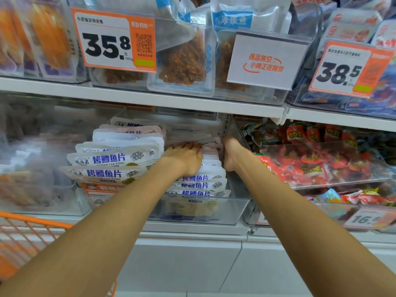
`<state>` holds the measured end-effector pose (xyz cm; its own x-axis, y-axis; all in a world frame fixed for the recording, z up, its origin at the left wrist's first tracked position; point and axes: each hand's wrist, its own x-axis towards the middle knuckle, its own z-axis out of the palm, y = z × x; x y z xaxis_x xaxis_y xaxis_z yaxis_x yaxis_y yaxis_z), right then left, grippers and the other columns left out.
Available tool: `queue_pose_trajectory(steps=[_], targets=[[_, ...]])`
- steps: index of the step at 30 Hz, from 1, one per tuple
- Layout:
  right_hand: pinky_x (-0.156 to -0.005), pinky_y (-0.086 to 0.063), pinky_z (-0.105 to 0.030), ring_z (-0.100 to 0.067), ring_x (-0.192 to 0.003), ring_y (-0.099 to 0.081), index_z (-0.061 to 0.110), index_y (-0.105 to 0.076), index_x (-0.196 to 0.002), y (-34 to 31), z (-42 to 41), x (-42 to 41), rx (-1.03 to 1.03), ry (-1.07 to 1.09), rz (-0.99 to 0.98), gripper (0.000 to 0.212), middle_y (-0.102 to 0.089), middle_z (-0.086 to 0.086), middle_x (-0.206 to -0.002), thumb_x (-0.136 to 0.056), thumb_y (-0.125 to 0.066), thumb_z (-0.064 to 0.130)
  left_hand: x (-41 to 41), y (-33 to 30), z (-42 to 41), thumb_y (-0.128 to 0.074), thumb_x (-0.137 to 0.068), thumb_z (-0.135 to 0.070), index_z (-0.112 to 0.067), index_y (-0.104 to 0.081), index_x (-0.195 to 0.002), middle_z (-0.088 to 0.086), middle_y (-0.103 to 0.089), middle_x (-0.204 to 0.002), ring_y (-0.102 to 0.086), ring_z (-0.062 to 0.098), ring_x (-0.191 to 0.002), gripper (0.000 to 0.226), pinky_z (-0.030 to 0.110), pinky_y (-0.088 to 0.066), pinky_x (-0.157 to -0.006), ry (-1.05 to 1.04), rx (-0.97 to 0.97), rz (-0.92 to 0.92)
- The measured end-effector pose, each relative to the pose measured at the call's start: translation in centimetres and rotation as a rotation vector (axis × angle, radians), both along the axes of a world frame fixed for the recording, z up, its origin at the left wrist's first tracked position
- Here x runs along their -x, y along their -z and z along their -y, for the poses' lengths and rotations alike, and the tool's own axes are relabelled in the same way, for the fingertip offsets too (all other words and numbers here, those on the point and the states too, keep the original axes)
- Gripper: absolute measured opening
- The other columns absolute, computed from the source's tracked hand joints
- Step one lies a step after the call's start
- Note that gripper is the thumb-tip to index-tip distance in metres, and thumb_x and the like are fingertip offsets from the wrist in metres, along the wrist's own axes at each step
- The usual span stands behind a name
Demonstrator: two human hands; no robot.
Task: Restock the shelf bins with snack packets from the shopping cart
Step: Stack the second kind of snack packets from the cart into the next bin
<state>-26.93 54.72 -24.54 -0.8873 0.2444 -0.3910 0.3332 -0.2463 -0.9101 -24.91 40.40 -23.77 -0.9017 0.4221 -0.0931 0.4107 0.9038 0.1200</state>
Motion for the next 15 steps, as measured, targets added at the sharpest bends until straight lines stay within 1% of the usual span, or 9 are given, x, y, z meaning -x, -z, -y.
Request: queue_pose_trajectory(steps=[2, 4, 7, 8, 11, 14, 15], targets=[[-0.047, -0.053, -0.026, -0.023, -0.065, -0.06, 0.01, -0.061, -0.089, 0.5, 0.2, 0.0, 0.024, -0.037, 0.012, 0.034, -0.064, -0.01, -0.077, -0.1, -0.035, 0.029, 0.1, 0.1, 0.0, -0.011, -0.104, -0.032, -0.023, -0.003, -0.154, -0.001, -0.001, -0.162, -0.003, 0.02, -0.148, 0.051, 0.044, -0.005, -0.119, -0.003, -0.008, 0.017], [-0.058, -0.052, -0.032, -0.025, -0.067, -0.06, 0.009, -0.062, -0.088, 1.1, 0.4, 0.2, 0.034, -0.063, 0.004, 0.036, -0.064, -0.012, -0.078, -0.101, -0.034, 0.029, 0.2, 0.1, -0.1, -0.009, -0.104, -0.034, -0.027, 0.003, -0.153, -0.002, 0.005, -0.161, 0.002, 0.02, -0.149, 0.051, 0.044, 0.0, -0.118, -0.007, -0.024, 0.058], [-0.06, -0.052, -0.033, -0.024, -0.062, -0.062, 0.011, -0.062, -0.088, 1.4, 0.6, 0.8, 0.037, -0.081, -0.016, 0.037, -0.066, -0.009, -0.071, -0.1, -0.032, 0.029, 0.6, 0.2, -0.1, -0.008, -0.104, -0.038, -0.035, 0.006, -0.151, -0.005, 0.008, -0.161, 0.007, 0.022, -0.148, 0.05, 0.047, 0.005, -0.117, -0.013, -0.043, 0.067], [-0.063, -0.052, -0.034, -0.025, -0.063, -0.062, 0.012, -0.062, -0.088, 1.4, 0.7, 0.9, 0.023, -0.087, -0.011, 0.037, -0.066, -0.009, -0.071, -0.1, -0.032, 0.03, 0.7, 0.3, -0.2, -0.008, -0.103, -0.039, -0.036, 0.006, -0.151, -0.005, 0.008, -0.161, 0.007, 0.023, -0.148, 0.05, 0.048, 0.005, -0.117, -0.019, -0.038, 0.056], [-0.073, -0.054, -0.038, -0.029, -0.073, -0.063, 0.012, -0.063, -0.096, 1.5, 0.8, 1.1, 0.001, -0.149, 0.003, 0.035, -0.066, -0.012, -0.083, -0.098, -0.034, 0.032, 1.0, 0.8, -0.4, -0.008, -0.103, -0.043, -0.038, 0.005, -0.151, -0.006, 0.009, -0.161, 0.008, 0.024, -0.148, 0.05, 0.048, 0.007, -0.117, -0.049, -0.015, 0.041], [-0.072, -0.054, -0.038, -0.029, -0.074, -0.063, 0.011, -0.062, -0.101, 1.6, 0.7, 1.3, -0.03, -0.164, 0.034, 0.035, -0.066, -0.013, -0.084, -0.098, -0.035, 0.034, 1.2, 0.8, -0.7, -0.008, -0.102, -0.044, -0.04, 0.002, -0.151, -0.006, 0.011, -0.16, 0.01, 0.024, -0.148, 0.05, 0.049, 0.009, -0.117, -0.061, -0.005, 0.067], [-0.074, -0.054, -0.038, -0.029, -0.076, -0.063, 0.01, -0.06, -0.105, 1.2, 0.8, 1.0, -0.072, -0.158, 0.054, 0.036, -0.065, -0.013, -0.086, -0.099, -0.034, 0.034, 1.2, 0.5, -0.8, -0.009, -0.102, -0.044, -0.04, 0.001, -0.151, -0.006, 0.011, -0.16, 0.011, 0.025, -0.148, 0.05, 0.049, 0.009, -0.117, -0.061, 0.001, 0.079]])
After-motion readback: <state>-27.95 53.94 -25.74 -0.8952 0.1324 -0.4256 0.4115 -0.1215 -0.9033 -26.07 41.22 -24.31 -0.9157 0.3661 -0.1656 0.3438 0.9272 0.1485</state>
